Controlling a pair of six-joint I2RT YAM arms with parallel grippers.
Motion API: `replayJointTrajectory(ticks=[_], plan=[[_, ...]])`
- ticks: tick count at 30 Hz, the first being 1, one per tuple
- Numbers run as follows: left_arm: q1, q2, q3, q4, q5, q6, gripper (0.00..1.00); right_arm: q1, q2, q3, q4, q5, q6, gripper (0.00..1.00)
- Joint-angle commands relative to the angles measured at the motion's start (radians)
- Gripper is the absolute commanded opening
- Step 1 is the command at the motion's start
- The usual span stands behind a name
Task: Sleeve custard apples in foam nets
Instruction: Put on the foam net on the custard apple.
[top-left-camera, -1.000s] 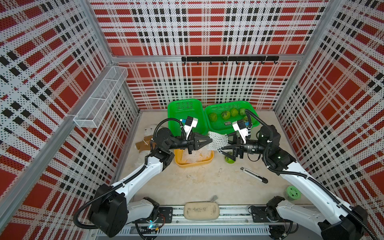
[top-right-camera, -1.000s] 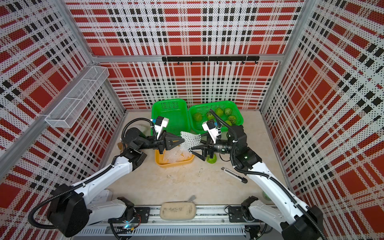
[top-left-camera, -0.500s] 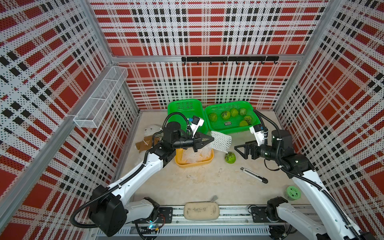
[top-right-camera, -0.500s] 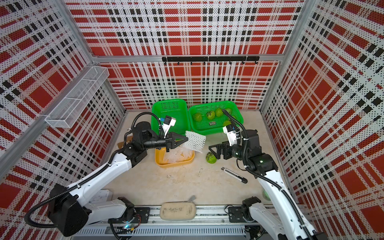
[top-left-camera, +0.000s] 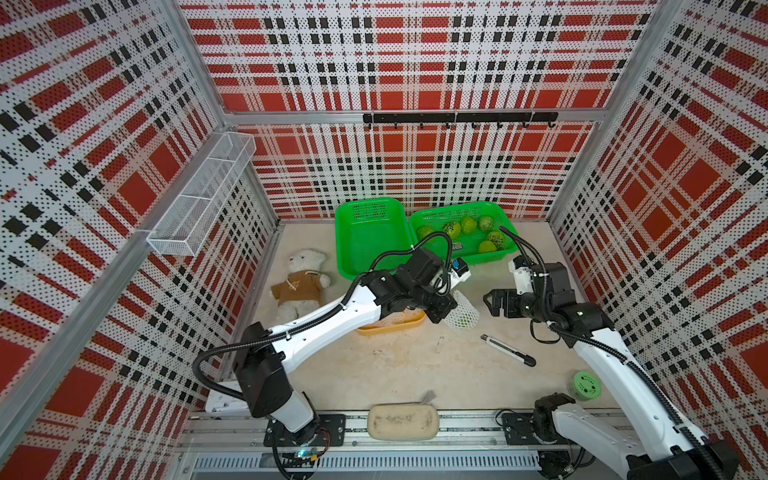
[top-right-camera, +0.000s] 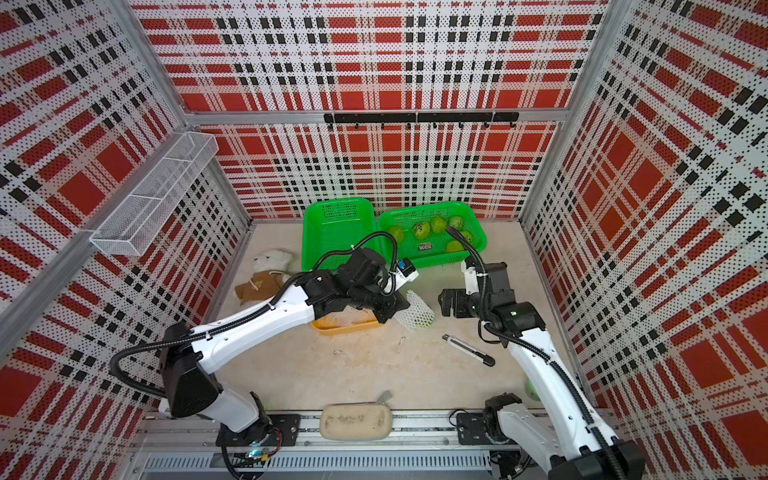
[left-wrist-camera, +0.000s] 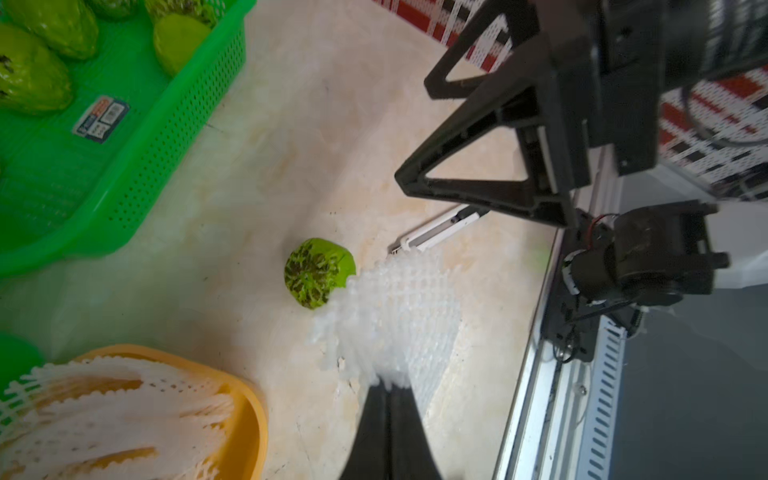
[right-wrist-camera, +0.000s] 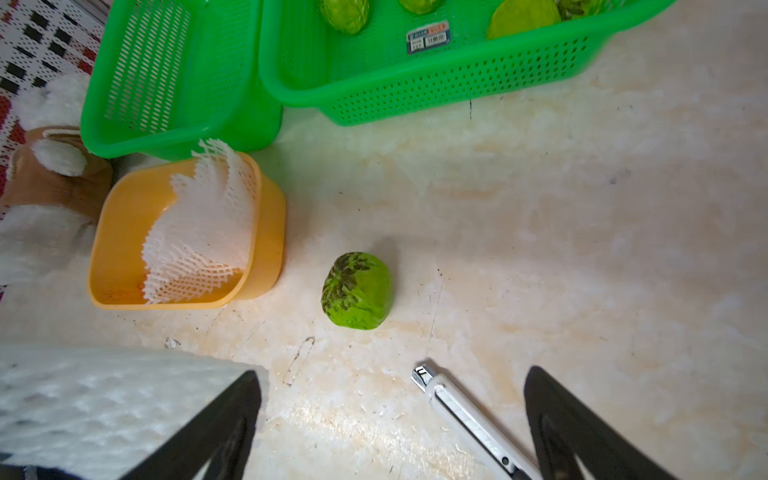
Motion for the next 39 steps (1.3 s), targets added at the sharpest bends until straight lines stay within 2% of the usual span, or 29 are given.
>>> replayJointTrajectory(ticks=[1,7,16,22,29,34,39], plan=[[-0.023,0.042,0.055,-0.092,-0.125,0.032,0.00,-0.001,-0.033,-0.057,0.101,0.009,0.012,1.00],[-0.050,0.109,0.088,-0.046,-0.235,0.021,0.00,-0.001,-0.049,-0.163,0.224,-0.029,0.009,1.00],[-0.029,0.232,0.171,-0.035,-0.202,0.033,0.00,0.000,-0.052,-0.288,0.404,-0.109,0.030,1.00],[-0.019,0.285,0.203,-0.034,-0.214,0.042,0.00,0.000,-0.092,-0.378,0.480,-0.120,0.055,1.00],[-0.025,0.294,0.210,-0.015,-0.301,0.057,0.00,-0.002,-0.163,-0.500,0.584,-0.153,0.096,1.00],[-0.025,0.319,0.219,-0.011,-0.271,0.077,0.00,0.000,-0.203,-0.542,0.645,-0.211,0.083,1.00],[-0.024,0.349,0.245,-0.011,-0.237,0.080,0.00,0.017,-0.203,-0.543,0.646,-0.214,0.081,1.00]])
